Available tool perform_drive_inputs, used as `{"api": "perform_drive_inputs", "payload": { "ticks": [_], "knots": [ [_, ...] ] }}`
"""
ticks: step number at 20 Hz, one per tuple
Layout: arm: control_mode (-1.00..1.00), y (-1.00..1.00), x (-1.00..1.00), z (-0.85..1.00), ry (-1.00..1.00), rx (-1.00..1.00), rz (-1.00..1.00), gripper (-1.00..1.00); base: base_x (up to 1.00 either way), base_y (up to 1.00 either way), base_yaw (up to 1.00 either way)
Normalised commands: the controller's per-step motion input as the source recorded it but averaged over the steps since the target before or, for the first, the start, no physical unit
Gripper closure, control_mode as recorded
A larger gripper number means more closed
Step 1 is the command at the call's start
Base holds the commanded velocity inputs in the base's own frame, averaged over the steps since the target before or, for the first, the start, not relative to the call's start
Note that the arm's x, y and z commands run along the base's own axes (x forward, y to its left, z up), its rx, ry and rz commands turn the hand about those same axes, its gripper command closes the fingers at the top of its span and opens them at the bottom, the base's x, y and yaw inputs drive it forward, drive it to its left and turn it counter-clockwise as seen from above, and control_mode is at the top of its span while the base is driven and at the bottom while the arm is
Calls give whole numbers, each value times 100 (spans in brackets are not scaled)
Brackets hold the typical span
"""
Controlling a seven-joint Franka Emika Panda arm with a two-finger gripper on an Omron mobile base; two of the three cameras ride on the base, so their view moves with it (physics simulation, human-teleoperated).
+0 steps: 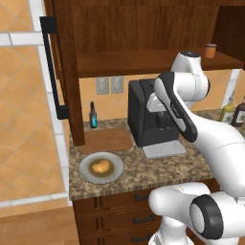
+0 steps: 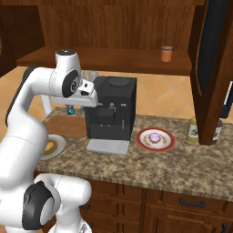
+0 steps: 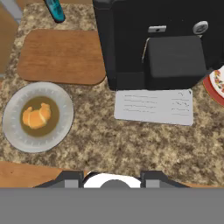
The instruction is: From the different types of pastries on the counter, select a croissant and place it on the cutting board. Then retrieve a jar of jam from the cabinet and place it alongside the croissant on the cutting board.
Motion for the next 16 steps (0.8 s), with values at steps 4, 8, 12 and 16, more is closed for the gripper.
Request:
{"api": "perform_drive_inputs", "payload": {
  "ticks": [4,8,12,16],
  "knots": [
    [-100,0,-5,0,0,0,0,-100,0,0,0],
    [-100,-33,-75,3,0,2,-5,-100,0,0,0],
    [-100,-52,-78,38,0,6,-8,-100,0,0,0],
    [-100,-60,-27,60,0,4,-5,-100,0,0,0]
  ]
}}
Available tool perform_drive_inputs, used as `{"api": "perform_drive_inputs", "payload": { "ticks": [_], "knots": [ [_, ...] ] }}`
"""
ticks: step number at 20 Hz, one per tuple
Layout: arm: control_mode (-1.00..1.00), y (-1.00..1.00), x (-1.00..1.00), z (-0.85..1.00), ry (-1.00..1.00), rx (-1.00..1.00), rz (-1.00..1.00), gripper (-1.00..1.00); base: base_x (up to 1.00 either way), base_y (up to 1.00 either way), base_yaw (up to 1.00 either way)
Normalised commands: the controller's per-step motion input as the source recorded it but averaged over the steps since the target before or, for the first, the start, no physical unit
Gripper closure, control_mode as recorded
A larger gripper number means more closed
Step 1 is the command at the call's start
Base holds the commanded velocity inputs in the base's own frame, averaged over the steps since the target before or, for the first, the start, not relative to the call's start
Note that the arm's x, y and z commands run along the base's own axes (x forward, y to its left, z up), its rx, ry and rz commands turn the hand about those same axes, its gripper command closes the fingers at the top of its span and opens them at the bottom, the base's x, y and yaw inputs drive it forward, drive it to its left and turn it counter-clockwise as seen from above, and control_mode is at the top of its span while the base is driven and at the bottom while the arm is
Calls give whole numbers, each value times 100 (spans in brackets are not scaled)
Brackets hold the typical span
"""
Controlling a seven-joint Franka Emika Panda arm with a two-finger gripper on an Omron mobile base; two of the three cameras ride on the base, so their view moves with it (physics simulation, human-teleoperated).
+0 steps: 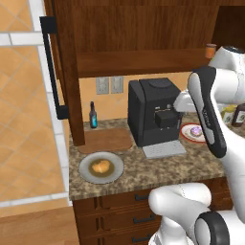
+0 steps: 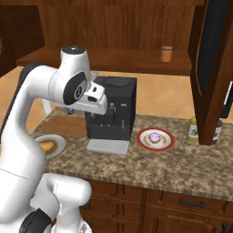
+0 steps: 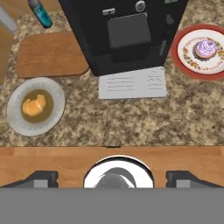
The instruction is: From the different types of pastries on the counter, select a croissant and place it on the cutting board. Then retrieve a jar of jam from the cabinet and place it alongside the croissant on the cutting board.
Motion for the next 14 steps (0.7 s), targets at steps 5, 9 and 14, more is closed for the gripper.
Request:
{"api": "perform_drive_inputs", "payload": {
  "ticks": [5,9,14],
  "knots": [
    [-100,-73,19,15,-6,0,-4,-100,0,0,0],
    [-100,-73,7,19,0,0,-4,-100,0,0,0],
    [-100,-89,0,24,0,0,-5,-100,0,0,0]
  ]
}}
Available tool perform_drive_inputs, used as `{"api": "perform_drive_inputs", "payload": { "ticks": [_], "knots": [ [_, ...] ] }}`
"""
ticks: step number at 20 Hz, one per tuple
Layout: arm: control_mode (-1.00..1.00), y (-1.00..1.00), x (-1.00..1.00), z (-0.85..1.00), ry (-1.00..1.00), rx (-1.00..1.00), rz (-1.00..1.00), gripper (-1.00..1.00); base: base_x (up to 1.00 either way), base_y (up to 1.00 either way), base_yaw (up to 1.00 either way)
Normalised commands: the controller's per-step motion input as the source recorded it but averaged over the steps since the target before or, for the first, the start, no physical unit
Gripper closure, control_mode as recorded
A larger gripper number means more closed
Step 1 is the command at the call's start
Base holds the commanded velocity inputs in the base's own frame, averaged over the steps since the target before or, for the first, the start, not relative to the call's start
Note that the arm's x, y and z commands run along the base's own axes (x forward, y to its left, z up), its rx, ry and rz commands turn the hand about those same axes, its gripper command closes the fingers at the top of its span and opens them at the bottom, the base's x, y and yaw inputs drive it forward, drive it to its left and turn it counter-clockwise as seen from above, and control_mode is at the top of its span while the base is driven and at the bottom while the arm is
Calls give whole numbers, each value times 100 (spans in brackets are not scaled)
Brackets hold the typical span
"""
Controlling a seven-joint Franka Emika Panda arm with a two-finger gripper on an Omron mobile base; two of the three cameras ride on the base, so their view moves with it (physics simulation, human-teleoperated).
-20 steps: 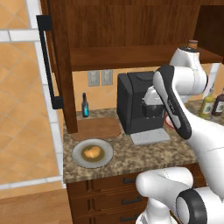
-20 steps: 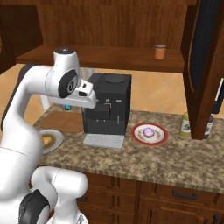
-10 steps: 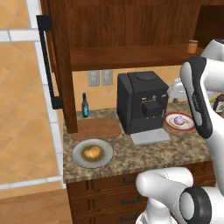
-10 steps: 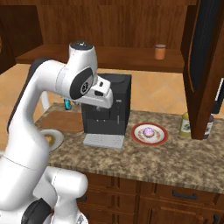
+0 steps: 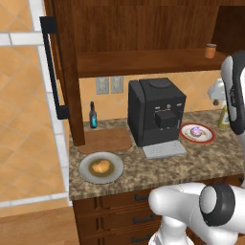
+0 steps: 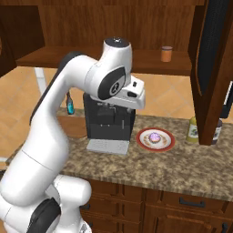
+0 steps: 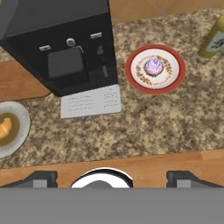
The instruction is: From the different types of pastries on the counter, select a croissant and place it on the cutting board. Then retrieve a jar of jam from the cabinet and place it alongside the croissant on the cutting board.
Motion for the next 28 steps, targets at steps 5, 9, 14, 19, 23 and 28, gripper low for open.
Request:
{"api": "perform_drive_inputs", "payload": {
  "ticks": [5,9,14,19,23,28],
  "knots": [
    [-100,-70,0,33,0,0,-4,-100,0,0,0],
    [-100,-26,0,33,-9,0,-3,-100,0,0,0],
    [-100,0,23,42,-21,0,-3,-100,0,0,0],
    [-100,21,46,17,-11,0,-2,-100,0,0,0],
    [-100,26,92,6,-8,0,-2,-100,0,0,0],
    [-100,-4,69,5,-8,-5,-2,-100,0,0,0]
  ]
}}
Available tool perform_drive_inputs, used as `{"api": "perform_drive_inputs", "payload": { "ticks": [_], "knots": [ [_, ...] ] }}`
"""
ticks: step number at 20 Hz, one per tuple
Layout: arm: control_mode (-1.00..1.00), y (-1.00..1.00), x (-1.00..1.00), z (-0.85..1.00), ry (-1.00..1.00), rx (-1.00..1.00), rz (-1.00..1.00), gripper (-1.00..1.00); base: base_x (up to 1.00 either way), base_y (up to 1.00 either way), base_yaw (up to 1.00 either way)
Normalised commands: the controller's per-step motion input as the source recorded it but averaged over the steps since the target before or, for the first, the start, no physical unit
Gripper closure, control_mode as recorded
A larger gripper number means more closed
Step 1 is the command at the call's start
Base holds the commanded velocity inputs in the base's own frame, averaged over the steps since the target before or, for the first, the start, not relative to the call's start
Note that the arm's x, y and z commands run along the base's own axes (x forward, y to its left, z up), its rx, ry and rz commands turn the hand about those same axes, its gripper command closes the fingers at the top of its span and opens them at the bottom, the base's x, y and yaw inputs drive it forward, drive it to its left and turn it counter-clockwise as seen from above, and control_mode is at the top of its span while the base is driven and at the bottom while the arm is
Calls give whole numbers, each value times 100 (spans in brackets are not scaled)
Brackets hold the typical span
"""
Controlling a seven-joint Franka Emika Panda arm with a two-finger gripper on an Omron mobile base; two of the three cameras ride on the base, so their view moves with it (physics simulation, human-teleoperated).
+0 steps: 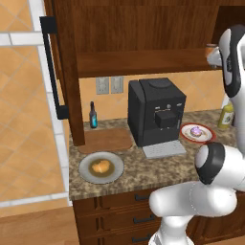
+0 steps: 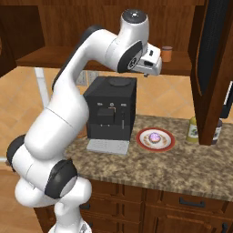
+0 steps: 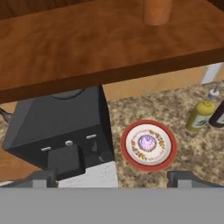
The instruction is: From the different types of pastries on the counter, select a croissant and place it on the cutting board. Then retrieve a jar of jam from the cabinet and place it alongside the croissant on the cutting board.
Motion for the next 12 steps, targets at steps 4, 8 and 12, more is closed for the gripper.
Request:
{"api": "perform_drive_inputs", "payload": {
  "ticks": [4,8,12],
  "knots": [
    [-100,-31,53,15,-5,-7,0,-100,0,0,0],
    [-100,0,54,24,-1,-3,0,-100,0,0,0],
    [-100,-14,49,24,0,-3,0,-100,0,0,0]
  ]
}}
